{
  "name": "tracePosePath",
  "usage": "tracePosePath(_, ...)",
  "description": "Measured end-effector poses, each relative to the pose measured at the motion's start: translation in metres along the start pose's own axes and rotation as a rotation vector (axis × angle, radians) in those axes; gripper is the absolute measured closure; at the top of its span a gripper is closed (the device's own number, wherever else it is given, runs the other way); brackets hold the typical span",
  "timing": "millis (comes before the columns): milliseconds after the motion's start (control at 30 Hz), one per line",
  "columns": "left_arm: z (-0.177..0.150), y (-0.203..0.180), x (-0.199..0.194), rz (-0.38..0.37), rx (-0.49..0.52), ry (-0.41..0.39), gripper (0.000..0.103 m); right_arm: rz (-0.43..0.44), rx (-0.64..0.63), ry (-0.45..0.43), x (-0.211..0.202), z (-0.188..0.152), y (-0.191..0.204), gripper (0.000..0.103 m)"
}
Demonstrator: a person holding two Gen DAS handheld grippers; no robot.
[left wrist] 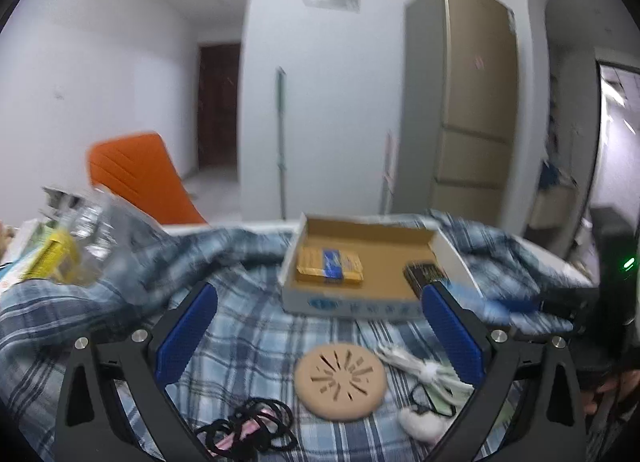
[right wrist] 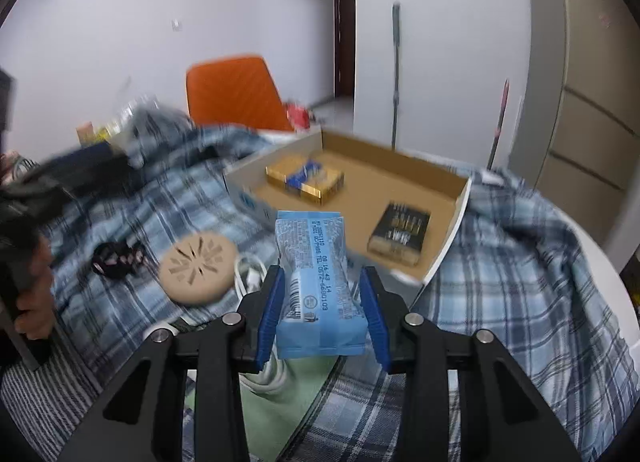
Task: Organize soft objects
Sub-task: 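Grasp the blue tissue packet with the right tool while the left tool grasps the beige disc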
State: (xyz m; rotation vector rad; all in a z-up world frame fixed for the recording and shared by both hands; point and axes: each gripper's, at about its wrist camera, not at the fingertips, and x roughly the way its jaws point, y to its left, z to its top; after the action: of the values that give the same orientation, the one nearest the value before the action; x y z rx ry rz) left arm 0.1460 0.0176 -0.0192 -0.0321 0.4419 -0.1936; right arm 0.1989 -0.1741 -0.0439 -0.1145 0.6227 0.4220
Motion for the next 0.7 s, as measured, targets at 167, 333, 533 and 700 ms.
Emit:
tracePosePath(167, -0.005, -0.007, 0.027, -0.053, 0.054, 0.131, 0.0, 0.001, -0.03, -0.031, -0.007, 0.002, 0.006, 0.065)
tracePosePath(333, -0.012, -0.01, 0.054, -0.101, 0.076, 0.276, 0.002, 0.003, -0.019, -0.034, -0.007, 0.001, 0.005, 0.065)
tracePosePath(533, -0.027, -0.008, 0.084, -0.086, 0.07, 0.447, 0.003, 0.007, -0.013, -0.027, -0.005, 0.0, 0.002, 0.065)
tracePosePath(700, -0.037, -0.007, 0.1, -0.084, 0.076, 0.528, 0.003, -0.013, -0.011, 0.032, 0.006, 0.0, 0.001, 0.065)
